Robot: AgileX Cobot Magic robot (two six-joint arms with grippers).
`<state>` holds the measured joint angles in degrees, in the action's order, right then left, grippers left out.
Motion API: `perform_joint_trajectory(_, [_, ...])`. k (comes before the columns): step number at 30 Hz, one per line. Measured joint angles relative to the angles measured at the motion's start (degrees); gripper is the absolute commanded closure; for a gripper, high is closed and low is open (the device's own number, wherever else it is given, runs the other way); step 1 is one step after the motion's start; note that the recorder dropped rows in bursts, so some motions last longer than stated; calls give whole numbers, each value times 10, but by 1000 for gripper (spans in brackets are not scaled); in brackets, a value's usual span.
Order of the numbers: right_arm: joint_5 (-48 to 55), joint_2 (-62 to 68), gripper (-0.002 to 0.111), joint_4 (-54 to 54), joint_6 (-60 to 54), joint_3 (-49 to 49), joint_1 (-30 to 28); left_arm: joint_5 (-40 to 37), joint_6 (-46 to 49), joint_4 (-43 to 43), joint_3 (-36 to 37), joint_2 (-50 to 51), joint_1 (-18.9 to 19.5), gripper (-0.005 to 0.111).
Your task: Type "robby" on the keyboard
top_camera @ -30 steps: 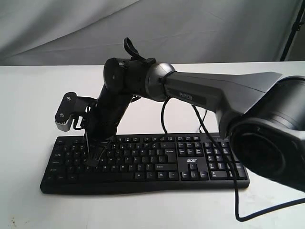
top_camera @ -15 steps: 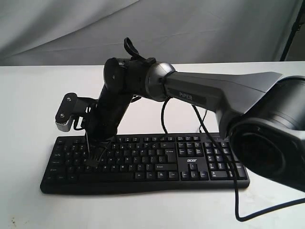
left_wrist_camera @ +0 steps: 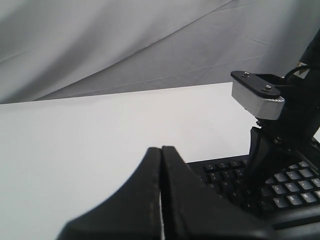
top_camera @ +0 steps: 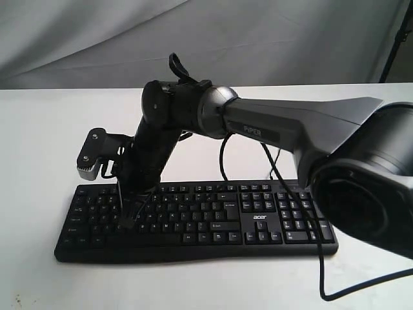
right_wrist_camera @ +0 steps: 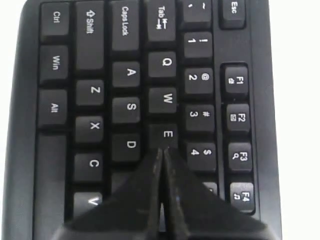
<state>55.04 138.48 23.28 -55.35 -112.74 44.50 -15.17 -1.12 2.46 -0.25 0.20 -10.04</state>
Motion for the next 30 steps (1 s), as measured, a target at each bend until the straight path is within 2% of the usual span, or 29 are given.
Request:
perform_joint_trajectory(14, [19, -64, 108, -50, 10, 27, -10, 0, 0, 0, 0, 0, 0, 107])
perform_joint_trajectory(17, [0, -84, 108, -52, 11, 78, -29, 0, 0, 0, 0, 0, 0, 107])
perform_joint_trajectory(22, [-98, -151, 108, -16, -29, 211, -61, 0, 0, 0, 0, 0, 0, 107])
perform_joint_trajectory(27, [-188, -221, 108, 79, -123, 340, -75, 0, 0, 0, 0, 0, 0, 107])
perform_joint_trajectory(30, [-214, -234, 108, 133, -168, 366, -76, 0, 0, 0, 0, 0, 0, 107])
